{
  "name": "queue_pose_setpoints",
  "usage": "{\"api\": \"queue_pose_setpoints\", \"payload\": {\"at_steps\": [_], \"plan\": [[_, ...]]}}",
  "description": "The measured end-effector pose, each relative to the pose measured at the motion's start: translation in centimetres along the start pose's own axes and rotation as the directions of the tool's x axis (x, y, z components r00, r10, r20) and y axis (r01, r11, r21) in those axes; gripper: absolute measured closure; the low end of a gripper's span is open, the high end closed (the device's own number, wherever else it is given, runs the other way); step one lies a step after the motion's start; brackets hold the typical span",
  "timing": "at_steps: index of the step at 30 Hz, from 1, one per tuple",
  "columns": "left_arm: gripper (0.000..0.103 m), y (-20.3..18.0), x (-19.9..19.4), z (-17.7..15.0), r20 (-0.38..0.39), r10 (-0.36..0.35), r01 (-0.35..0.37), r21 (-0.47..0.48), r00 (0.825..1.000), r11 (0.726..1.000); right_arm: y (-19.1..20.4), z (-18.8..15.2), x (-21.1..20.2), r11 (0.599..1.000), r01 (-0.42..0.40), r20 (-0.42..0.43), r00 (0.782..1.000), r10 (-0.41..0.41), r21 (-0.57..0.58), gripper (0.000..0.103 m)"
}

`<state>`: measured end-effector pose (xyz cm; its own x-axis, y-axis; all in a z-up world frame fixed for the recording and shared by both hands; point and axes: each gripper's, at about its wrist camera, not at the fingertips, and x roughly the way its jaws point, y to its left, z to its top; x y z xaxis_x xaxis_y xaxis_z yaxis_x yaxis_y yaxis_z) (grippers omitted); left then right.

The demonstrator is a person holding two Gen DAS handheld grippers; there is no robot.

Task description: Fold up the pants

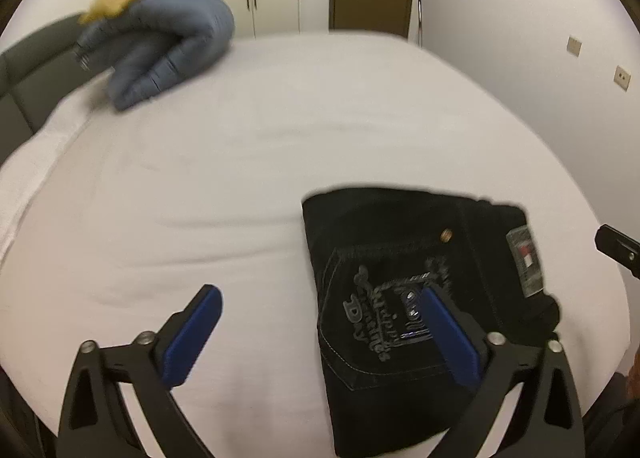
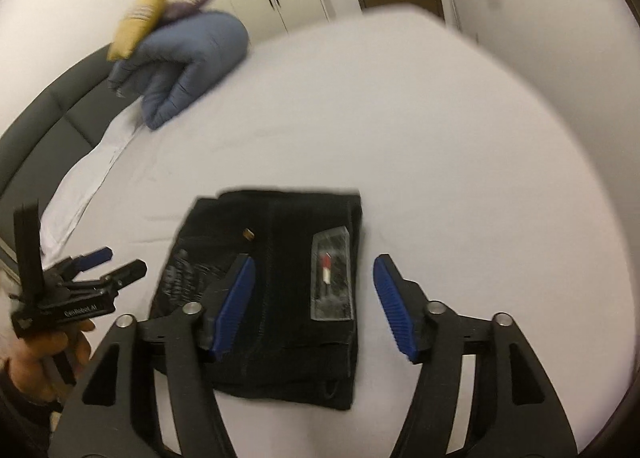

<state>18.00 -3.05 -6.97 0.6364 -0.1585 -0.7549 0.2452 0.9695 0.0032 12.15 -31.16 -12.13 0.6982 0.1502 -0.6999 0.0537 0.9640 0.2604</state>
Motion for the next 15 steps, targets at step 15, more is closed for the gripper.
{"api": "queue_pose_setpoints", "payload": {"at_steps": [15], "plan": [[0.000, -1.2, -11.9, 0.1, 0.205, 0.012, -0.009, -0.019, 0.979, 1.000, 10.5, -0.5, -15.7, 0.986, 0.027, 0.239, 0.971, 0.013, -0.163, 0.027]]}}
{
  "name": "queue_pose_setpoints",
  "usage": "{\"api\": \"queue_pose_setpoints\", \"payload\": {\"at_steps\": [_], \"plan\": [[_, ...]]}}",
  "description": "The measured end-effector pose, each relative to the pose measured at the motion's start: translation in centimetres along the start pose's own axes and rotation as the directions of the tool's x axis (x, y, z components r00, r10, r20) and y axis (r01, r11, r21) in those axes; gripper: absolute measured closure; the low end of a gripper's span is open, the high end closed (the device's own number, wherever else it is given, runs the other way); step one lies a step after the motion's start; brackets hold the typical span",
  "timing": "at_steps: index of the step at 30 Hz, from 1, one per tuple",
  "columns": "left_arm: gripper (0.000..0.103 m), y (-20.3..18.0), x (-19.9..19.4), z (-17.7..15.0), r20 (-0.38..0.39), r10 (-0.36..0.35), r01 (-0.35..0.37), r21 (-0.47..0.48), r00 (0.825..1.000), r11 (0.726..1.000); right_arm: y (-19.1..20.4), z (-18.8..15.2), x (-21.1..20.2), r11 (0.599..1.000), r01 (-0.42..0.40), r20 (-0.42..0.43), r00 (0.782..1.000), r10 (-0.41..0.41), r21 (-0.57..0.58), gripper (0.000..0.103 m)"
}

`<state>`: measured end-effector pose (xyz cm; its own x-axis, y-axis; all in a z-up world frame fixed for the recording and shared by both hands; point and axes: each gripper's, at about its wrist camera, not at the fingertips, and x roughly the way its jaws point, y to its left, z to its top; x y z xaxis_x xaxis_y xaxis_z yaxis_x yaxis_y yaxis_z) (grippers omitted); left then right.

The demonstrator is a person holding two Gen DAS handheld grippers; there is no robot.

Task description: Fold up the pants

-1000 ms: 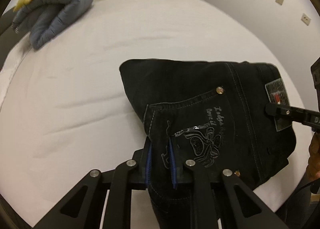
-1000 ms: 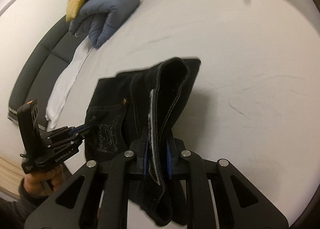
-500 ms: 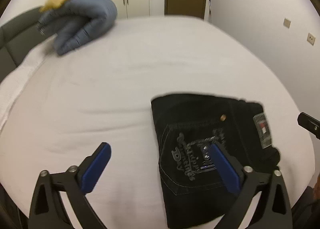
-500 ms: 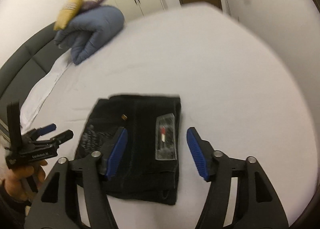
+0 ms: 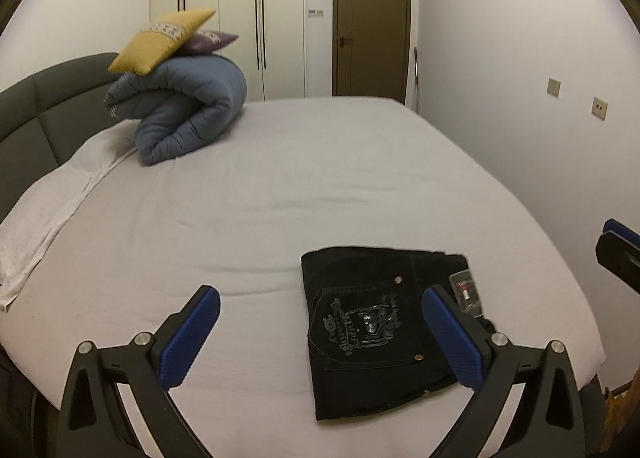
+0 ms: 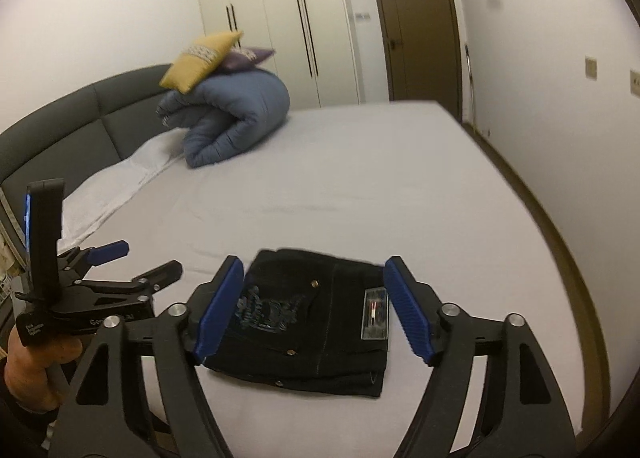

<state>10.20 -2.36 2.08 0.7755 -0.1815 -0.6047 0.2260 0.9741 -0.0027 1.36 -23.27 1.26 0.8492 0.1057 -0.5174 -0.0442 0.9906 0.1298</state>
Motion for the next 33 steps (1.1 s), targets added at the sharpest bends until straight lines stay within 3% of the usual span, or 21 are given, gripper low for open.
{"api": "queue_pose_setpoints", "payload": {"at_steps": [6, 11, 15, 17, 20, 23, 28, 33], "plan": [[0.000, -0.4, -4.5, 0.5, 0.111, 0.039, -0.039, -0.005, 0.993, 0.999, 2.6, 0.7, -5.7, 1.000, 0.009, 0.078, 0.997, -0.007, -0.028, 0.023], [0.000, -0.9, -10.8, 0.8, 0.312, 0.086, -0.090, 0.000, 0.946, 0.996, 3.8, 1.3, -10.1, 0.999, 0.008, 0.168, 0.986, -0.002, -0.036, 0.010], [0.000, -0.4, -12.4, 2.0, 0.275, 0.062, -0.052, -0.041, 0.960, 0.998, 4.7, 1.7, -13.5, 0.999, 0.016, 0.233, 0.972, -0.003, -0.052, 0.006], [0.000, -0.9, -12.3, 2.1, 0.249, 0.109, -0.107, -0.020, 0.962, 0.994, 5.1, 2.1, -14.8, 0.998, 0.022, 0.249, 0.969, -0.008, -0.055, 0.004], [0.000, -2.0, -11.9, 1.8, 0.264, 0.217, -0.230, 0.022, 0.940, 0.973, 5.6, 2.4, -16.2, 0.997, 0.064, 0.266, 0.963, -0.049, -0.046, 0.002], [0.000, -2.1, -11.1, 2.0, 0.203, 0.178, -0.184, 0.014, 0.963, 0.983, 5.9, 2.9, -16.6, 0.995, 0.076, 0.248, 0.967, -0.059, -0.059, 0.002], [0.000, -2.6, -9.8, 2.1, 0.153, 0.164, -0.170, 0.021, 0.974, 0.985, 5.7, 3.2, -16.0, 0.995, 0.091, 0.144, 0.986, -0.086, -0.029, 0.002], [0.000, -2.8, -8.9, 1.9, 0.104, 0.125, -0.128, 0.016, 0.987, 0.992, 4.7, 2.8, -14.7, 0.994, 0.110, 0.086, 0.990, -0.109, 0.000, 0.002]]}}
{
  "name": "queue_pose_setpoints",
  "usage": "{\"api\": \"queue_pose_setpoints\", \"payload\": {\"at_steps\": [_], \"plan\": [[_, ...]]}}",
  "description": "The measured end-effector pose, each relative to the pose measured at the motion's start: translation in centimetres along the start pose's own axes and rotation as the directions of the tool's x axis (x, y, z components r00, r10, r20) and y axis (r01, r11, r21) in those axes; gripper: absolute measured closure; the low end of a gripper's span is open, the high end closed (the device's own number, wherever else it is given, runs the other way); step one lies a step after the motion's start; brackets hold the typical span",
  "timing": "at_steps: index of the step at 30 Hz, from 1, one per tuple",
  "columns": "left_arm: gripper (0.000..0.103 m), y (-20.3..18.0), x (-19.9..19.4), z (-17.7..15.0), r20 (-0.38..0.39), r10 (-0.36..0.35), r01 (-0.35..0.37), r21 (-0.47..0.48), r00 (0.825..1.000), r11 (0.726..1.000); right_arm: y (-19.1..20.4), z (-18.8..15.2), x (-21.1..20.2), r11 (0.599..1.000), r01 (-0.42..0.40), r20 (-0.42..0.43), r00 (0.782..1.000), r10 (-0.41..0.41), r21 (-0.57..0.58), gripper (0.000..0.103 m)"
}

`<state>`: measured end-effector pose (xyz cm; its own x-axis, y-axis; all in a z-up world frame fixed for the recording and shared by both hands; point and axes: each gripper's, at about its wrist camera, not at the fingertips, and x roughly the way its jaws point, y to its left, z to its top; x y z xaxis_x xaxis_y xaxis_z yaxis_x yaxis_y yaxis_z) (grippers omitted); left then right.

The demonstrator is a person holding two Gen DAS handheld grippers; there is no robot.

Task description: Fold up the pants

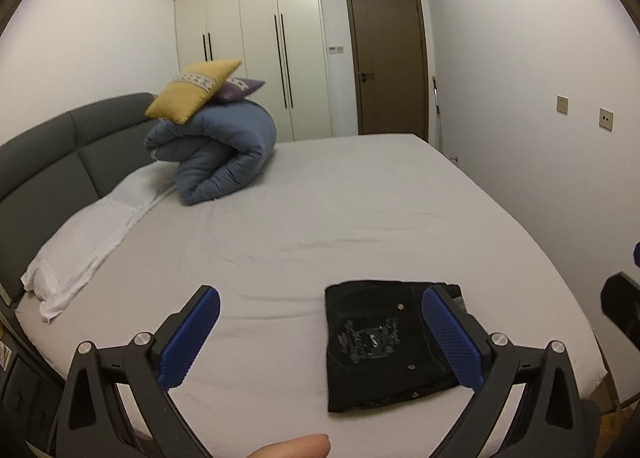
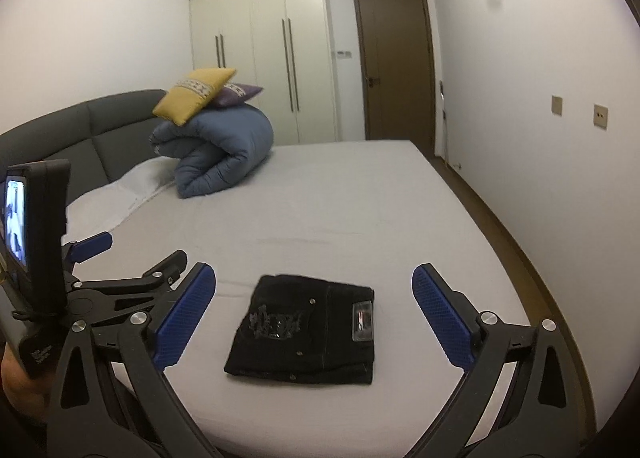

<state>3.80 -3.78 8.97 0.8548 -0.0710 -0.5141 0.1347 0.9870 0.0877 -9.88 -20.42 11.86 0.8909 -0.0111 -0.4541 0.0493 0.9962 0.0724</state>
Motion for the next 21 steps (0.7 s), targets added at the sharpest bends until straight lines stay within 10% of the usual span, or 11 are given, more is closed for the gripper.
{"api": "queue_pose_setpoints", "payload": {"at_steps": [21], "plan": [[0.000, 0.3, 2.1, -0.9, -0.080, -0.025, 0.021, -0.042, 0.996, 0.999, -2.1, -0.8, 2.6, 1.000, 0.020, -0.062, 0.998, -0.019, 0.022, 0.002]]}}
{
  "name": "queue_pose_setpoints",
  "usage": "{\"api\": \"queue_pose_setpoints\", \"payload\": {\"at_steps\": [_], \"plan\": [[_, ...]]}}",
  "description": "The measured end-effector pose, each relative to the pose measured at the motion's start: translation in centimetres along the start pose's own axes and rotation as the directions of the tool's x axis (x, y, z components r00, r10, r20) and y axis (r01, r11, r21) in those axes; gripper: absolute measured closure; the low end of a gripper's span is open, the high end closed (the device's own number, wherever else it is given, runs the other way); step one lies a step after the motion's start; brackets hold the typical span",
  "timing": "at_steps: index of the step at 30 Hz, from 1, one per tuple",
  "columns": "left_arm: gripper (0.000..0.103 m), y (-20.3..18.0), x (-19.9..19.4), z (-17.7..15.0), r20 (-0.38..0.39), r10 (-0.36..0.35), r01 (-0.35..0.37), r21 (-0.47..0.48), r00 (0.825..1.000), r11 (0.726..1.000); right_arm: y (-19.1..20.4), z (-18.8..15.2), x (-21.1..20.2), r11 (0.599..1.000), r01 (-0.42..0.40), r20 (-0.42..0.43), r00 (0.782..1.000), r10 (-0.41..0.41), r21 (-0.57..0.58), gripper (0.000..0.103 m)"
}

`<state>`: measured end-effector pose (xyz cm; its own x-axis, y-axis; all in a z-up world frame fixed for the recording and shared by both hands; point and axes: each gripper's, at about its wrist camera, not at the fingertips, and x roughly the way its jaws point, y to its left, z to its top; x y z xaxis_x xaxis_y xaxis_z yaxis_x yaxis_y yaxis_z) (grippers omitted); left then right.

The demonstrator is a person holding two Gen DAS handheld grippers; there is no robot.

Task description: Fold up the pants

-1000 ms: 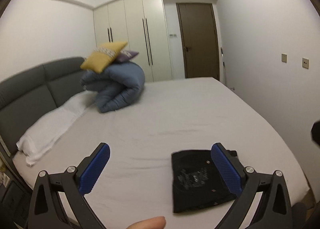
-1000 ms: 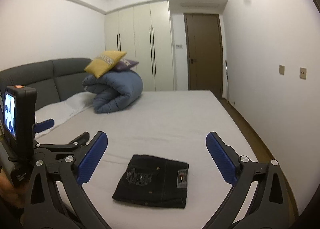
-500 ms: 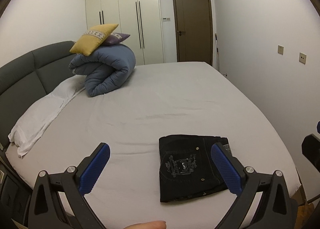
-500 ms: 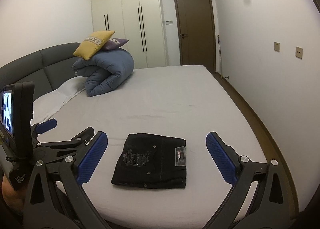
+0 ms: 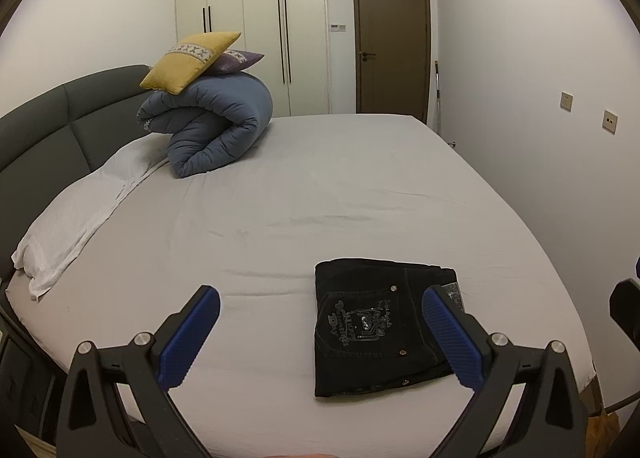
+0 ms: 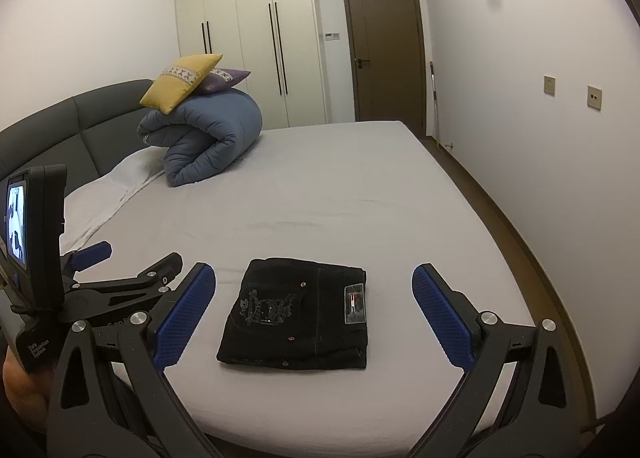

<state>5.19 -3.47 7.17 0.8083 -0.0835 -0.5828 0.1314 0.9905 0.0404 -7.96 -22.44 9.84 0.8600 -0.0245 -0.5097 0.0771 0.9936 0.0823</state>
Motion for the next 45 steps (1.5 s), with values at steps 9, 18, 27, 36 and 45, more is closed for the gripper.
{"api": "queue_pose_setpoints", "payload": {"at_steps": [9, 18, 27, 36, 45], "plan": [[0.000, 0.5, 0.6, -0.2, -0.017, -0.002, 0.002, -0.008, 1.000, 1.000, -0.2, 0.0, 0.9, 1.000, -0.002, -0.017, 1.000, 0.002, -0.002, 0.002], [0.000, 0.8, 0.9, -0.4, -0.029, 0.000, -0.001, -0.014, 1.000, 1.000, 0.2, -0.3, 1.8, 1.000, -0.007, -0.027, 1.000, 0.007, -0.009, 0.002], [0.000, 1.0, 0.9, -0.5, -0.033, -0.002, 0.001, -0.017, 0.999, 1.000, 0.2, -0.4, 2.2, 1.000, -0.007, -0.035, 0.999, 0.006, -0.006, 0.002], [0.000, 1.2, 0.9, -0.6, -0.036, -0.004, 0.004, -0.019, 0.999, 1.000, 0.4, -0.7, 2.4, 1.000, -0.007, -0.036, 0.999, 0.007, -0.009, 0.002], [0.000, 1.2, 0.9, -0.7, -0.036, -0.003, 0.002, -0.017, 0.999, 1.000, 0.4, -0.9, 2.5, 1.000, -0.005, -0.037, 0.999, 0.004, -0.009, 0.002]]}}
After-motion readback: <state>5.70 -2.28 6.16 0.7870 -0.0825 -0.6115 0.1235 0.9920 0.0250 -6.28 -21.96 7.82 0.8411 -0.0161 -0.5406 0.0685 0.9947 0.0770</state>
